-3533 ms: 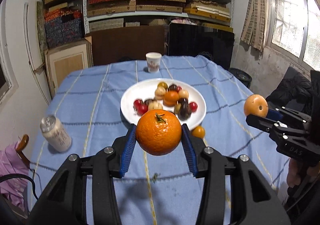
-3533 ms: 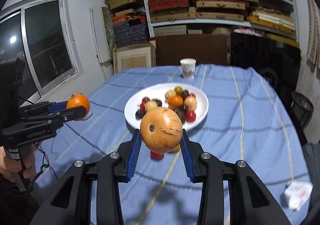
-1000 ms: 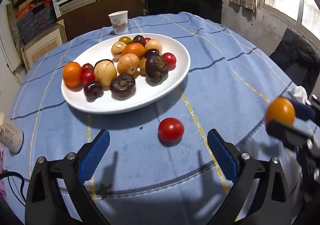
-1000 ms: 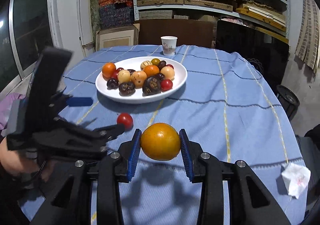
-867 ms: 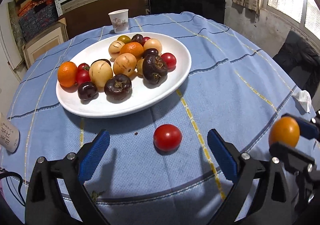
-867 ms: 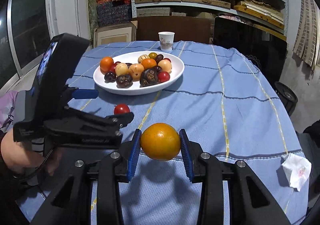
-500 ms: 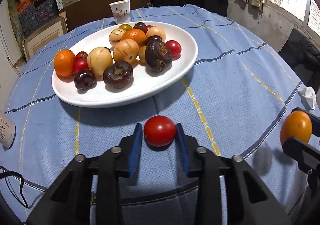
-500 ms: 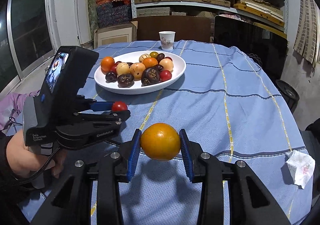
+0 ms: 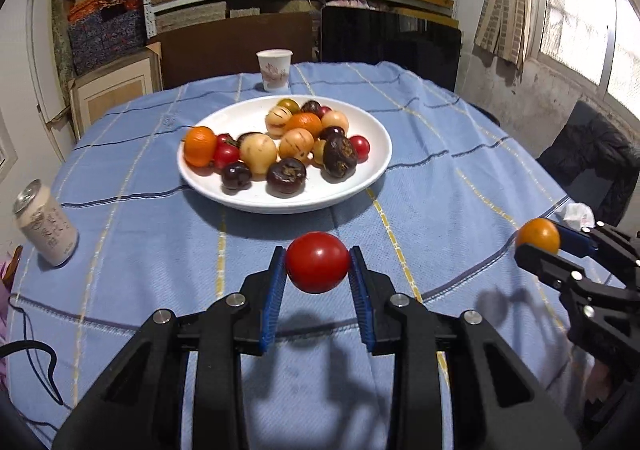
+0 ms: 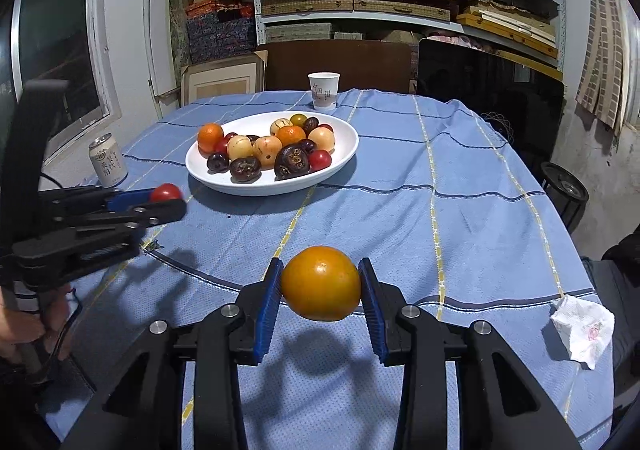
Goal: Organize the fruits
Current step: 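Lower both tomatoes onto the white plate and open both tools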
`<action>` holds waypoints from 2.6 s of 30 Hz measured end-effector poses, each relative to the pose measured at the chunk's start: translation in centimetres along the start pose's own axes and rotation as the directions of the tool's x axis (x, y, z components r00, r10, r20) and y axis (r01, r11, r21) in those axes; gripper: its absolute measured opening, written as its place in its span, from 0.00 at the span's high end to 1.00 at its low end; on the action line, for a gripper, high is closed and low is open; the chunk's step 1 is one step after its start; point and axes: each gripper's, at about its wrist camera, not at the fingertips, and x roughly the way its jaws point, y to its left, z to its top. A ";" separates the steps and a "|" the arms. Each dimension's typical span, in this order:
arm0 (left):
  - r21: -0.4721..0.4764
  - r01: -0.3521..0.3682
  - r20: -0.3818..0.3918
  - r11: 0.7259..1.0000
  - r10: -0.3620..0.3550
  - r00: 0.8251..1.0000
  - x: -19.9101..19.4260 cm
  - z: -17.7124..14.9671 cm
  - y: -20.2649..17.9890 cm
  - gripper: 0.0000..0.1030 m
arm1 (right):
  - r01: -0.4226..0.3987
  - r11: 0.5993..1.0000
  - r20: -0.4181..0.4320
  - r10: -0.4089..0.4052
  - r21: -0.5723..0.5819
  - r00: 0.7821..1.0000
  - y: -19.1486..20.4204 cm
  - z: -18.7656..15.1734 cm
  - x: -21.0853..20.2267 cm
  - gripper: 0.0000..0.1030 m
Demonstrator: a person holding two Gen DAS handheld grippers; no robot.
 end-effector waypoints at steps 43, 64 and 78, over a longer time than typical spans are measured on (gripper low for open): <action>0.016 -0.063 0.084 0.998 0.062 0.995 -0.8 7.7 3.2 0.70 | -0.084 0.995 0.027 0.086 -0.049 0.996 1.0 10.7 3.6 0.62; -0.039 -0.119 -0.010 0.992 0.119 0.993 12.6 14.4 6.9 0.60 | -0.153 0.988 -0.098 0.150 -0.025 0.984 0.6 18.1 18.4 0.62; -0.126 -0.123 -0.027 0.984 0.120 0.992 9.9 12.5 8.7 0.13 | -0.166 0.986 -0.057 0.165 -0.005 0.985 0.5 16.7 14.4 0.49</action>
